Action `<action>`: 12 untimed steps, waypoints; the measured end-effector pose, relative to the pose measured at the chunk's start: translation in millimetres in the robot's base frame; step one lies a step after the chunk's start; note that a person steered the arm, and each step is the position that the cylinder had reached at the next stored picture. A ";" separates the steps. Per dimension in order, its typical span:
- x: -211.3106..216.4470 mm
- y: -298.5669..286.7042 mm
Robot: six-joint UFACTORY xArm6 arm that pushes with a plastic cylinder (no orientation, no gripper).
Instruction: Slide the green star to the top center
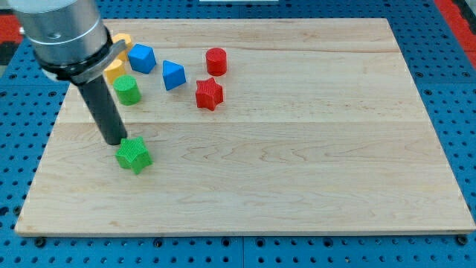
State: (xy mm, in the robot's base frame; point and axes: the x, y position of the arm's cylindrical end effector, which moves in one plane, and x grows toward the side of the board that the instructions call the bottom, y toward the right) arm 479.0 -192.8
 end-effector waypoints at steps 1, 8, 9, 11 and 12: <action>22.6 -25.6; -14.1 237.9; -69.8 221.5; -138.9 216.8; -181.0 216.8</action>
State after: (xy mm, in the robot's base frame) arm 298.0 24.0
